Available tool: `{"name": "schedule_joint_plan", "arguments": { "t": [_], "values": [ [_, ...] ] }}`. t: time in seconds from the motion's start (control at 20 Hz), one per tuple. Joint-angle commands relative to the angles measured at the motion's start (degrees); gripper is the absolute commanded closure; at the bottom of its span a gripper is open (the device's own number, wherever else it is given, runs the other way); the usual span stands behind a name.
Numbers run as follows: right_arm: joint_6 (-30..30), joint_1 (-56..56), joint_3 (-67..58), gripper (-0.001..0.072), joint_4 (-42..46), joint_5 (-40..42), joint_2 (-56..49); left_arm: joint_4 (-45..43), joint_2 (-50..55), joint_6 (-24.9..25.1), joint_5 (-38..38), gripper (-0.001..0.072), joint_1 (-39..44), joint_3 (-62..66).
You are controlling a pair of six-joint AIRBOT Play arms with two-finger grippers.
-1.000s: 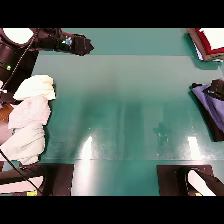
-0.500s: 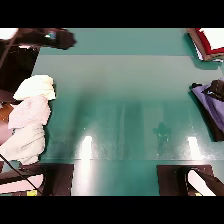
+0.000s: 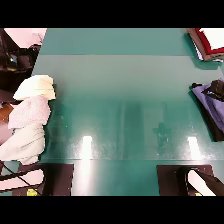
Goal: Fold the shirts.
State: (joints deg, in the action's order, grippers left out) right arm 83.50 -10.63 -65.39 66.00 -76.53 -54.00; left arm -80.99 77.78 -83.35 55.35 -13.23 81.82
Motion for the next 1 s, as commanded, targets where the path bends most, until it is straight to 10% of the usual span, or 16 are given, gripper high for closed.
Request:
{"name": "schedule_joint_plan", "arguments": {
  "t": [0.0,0.6,0.7,0.95],
  "values": [
    [0.02,0.07,0.02,0.0698,-0.04,-0.07,0.04,0.81,-0.04,-0.76,-5.49,-0.0002,-1.75,-4.98],
    [0.02,0.07,0.02,0.0698,-0.48,-1.03,0.04,-1.09,13.46,-0.85,-5.22,0.0010,-1.75,-4.74],
    [0.02,0.07,0.02,0.0698,-0.50,-0.33,0.04,-1.07,12.87,-0.68,-3.13,0.0623,-1.75,-3.45],
    [0.02,0.31,-3.52,0.0699,-6.19,4.46,0.00,-0.59,3.82,1.44,2.73,0.0680,0.59,8.87]
  ]
}}
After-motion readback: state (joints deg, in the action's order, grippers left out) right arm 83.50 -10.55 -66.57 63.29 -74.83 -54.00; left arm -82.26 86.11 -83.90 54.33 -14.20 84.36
